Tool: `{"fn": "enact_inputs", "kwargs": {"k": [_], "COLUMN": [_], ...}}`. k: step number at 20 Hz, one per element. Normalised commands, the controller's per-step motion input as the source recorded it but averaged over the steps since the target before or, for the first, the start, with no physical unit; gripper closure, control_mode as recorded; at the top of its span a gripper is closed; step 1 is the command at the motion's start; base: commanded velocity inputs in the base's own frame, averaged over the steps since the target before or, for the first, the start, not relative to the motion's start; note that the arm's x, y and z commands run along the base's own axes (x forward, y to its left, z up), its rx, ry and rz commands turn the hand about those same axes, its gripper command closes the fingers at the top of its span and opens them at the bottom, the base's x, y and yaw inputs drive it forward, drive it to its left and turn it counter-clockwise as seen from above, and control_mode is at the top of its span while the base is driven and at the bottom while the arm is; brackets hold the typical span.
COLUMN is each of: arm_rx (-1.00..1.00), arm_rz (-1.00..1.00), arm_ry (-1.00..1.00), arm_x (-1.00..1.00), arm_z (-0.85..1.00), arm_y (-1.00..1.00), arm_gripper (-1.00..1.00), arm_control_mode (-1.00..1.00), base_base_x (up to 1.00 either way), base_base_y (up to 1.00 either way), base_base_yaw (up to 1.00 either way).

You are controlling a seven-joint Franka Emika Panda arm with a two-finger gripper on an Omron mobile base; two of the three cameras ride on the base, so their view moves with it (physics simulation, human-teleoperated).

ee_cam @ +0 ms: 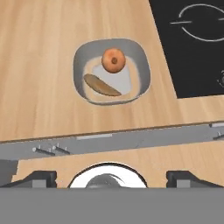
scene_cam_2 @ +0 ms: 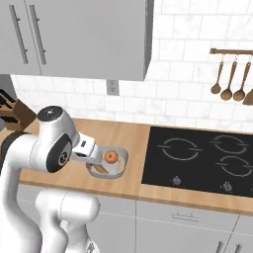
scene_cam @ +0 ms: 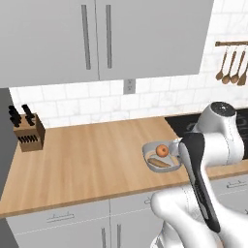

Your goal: Take the meat container that has the chicken drumstick and place it on the second highest rack of the freezer. Then take the vegetable container that has the onion and sweet potato and place it on the highest rack of the freezer.

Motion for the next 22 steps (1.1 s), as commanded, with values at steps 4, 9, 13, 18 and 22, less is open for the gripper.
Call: {"fn": "enact_inputs", "kwargs": {"k": [4, 9, 13, 18, 22], "arm_rx": [0.55, 0.35, 0.02, 0.01, 0.05], "arm_rz": [-0.58, -0.34, -0.11, -0.07, -0.02], "arm_ry": [0.03, 0.15, 0.11, 0.09, 0.02], "arm_x": [-0.26, -0.16, 0.03, 0.42, 0.48], "arm_z": [-0.41, -0.07, -0.29, -0.34, -0.14], "arm_y": [-0.89, -0.56, -0.03, 0.13, 0.0], "arm_gripper": [-1.0, -1.0, -1.0, -1.0, -1.0], "arm_control_mode": [-1.0, -1.0, -1.0, -1.0, -1.0], "base_base_x": [0.0, 0.0, 0.0, 0.0, 0.0], "base_base_y": [0.0, 0.0, 0.0, 0.0, 0.0], "base_base_yaw": [0.0, 0.0, 0.0, 0.0, 0.0]}}
